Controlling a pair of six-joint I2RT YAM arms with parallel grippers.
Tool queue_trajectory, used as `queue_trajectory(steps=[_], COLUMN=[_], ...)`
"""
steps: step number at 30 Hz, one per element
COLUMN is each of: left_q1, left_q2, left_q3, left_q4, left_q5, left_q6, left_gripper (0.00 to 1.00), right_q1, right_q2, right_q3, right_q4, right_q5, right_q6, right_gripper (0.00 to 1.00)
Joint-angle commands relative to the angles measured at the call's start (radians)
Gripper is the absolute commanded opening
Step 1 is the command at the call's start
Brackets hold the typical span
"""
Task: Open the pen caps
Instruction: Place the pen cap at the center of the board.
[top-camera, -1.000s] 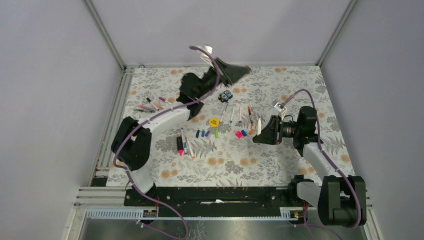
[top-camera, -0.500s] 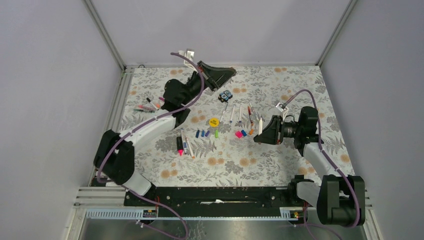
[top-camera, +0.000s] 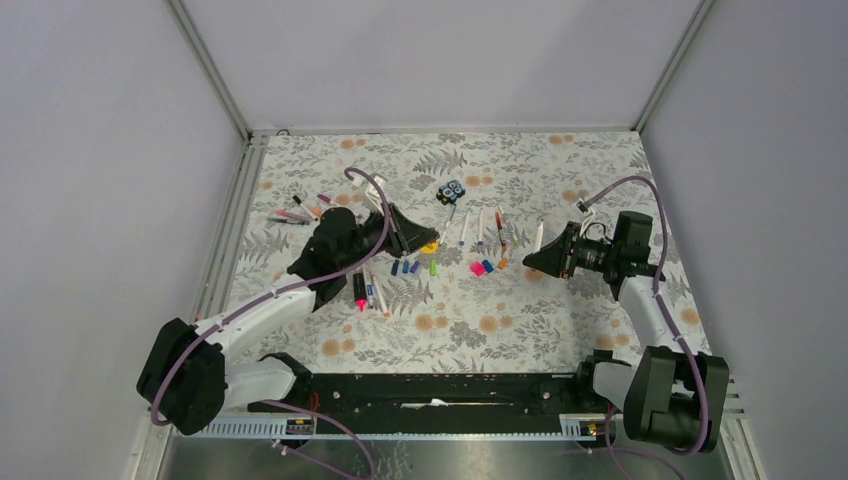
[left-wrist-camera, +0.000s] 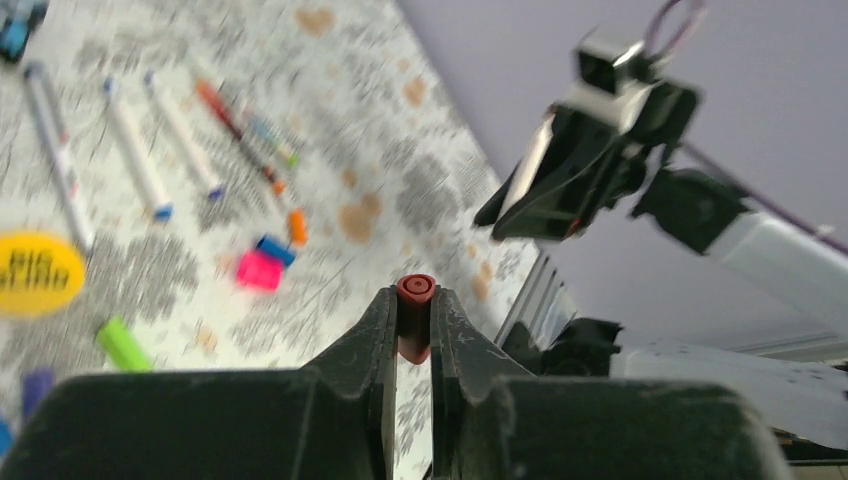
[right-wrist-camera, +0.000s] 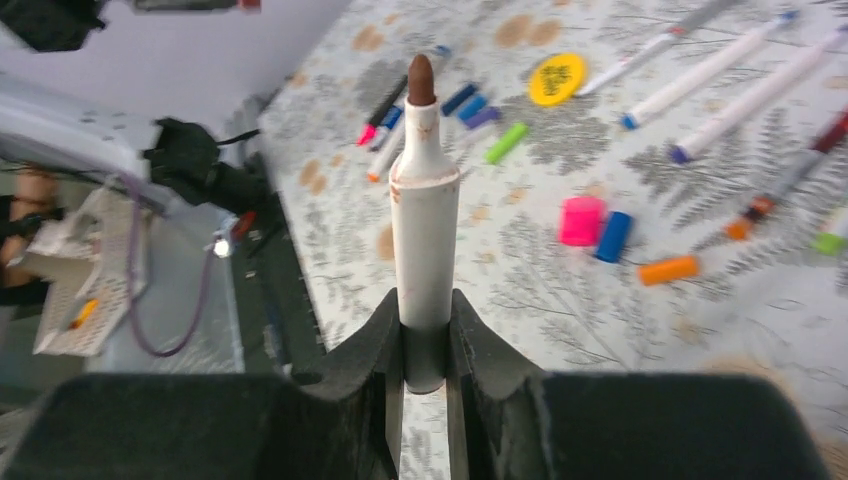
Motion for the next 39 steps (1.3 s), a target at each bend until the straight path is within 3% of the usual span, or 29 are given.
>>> queue_trajectory(steps=[1,7,16,28,39], left_q1=[-0.036,-0.146,-0.242,-0.253,-0.253], left_q2=[0.008,0.14,0.401,0.597,0.693], left_q3=[-0.048,0.01,0.183,0.358,0.478], left_q4=[-0.104,-0.207,-0.362,-0.581,-0.733], left_q5=[-0.07,-0.238,-0.376,-0.479,-0.562], left_q6=[0.024,0.054,0.066,0.074,0.126], left_gripper=[0.0,0.0,0.0,0.0,0.09], right_q1=[-0.006,-0.012,-0.018,-0.018,-0.018], right_q2=[0.002,-0.007,-0.003,0.001,-0.001], right_q3=[0.072,0.073,0.075,0.072,0.072], right_q4=[-0.223,-0.225,-0.224,-0.224,-0.225], right_q5=[0.224,0.286,0.292,0.285,0.28], right_q6=[-0.245,-0.25,-0.246,-0.245,-0.243], right_gripper=[0.0,0.01,0.02,0.02,0.02])
